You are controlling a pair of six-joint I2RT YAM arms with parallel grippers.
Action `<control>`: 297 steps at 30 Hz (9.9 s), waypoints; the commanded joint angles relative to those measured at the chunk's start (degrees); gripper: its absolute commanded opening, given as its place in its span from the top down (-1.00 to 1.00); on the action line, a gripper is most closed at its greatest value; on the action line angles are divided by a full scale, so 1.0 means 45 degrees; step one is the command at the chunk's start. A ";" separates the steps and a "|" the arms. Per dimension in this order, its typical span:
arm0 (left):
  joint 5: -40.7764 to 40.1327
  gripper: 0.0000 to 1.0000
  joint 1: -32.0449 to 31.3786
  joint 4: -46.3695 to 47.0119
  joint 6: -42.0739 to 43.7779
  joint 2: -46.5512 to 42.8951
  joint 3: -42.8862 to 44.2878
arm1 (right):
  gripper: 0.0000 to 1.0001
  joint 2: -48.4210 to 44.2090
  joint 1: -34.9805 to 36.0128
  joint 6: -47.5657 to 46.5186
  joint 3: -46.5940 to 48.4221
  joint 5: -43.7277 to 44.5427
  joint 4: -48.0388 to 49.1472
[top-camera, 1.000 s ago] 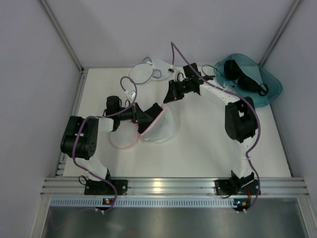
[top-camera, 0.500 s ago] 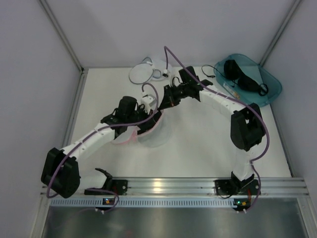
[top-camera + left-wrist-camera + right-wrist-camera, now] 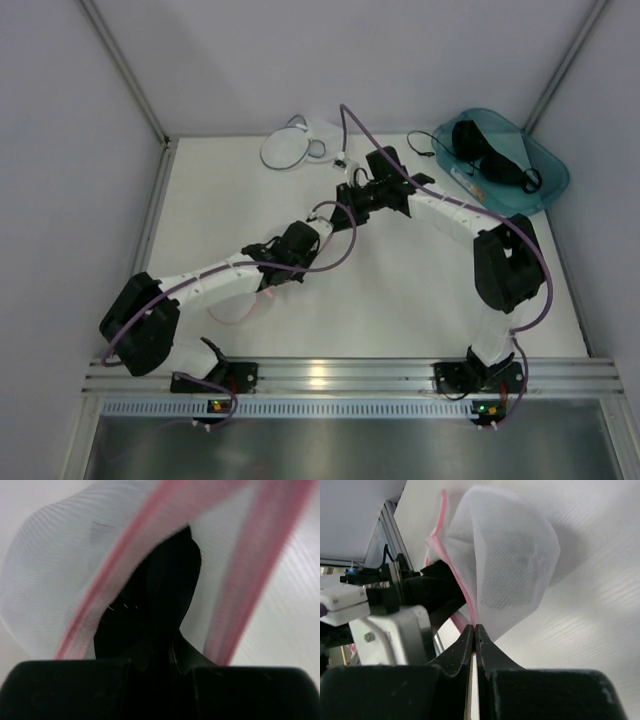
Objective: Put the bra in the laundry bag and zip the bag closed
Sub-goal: Place the bra in the laundry bag, then close the laundry bag at the center of the board, then adjust the laundry bag at the center of the board.
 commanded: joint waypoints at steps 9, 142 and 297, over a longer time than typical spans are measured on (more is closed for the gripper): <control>-0.2888 1.00 -0.1391 0.0483 -0.0102 0.0899 0.0179 | 1.00 -0.1455 0.0142 0.1959 -0.1658 -0.1192 0.1748; 0.8602 1.00 1.0327 -0.6586 0.2397 0.5882 0.5996 | 0.22 -0.5048 -0.2651 0.0402 -0.5332 -0.1703 -0.1550; 1.2603 -0.05 0.4839 -0.2369 -0.4906 -0.2361 0.1625 | 1.00 -0.3232 -0.2377 0.2920 -0.6444 -0.5412 0.2882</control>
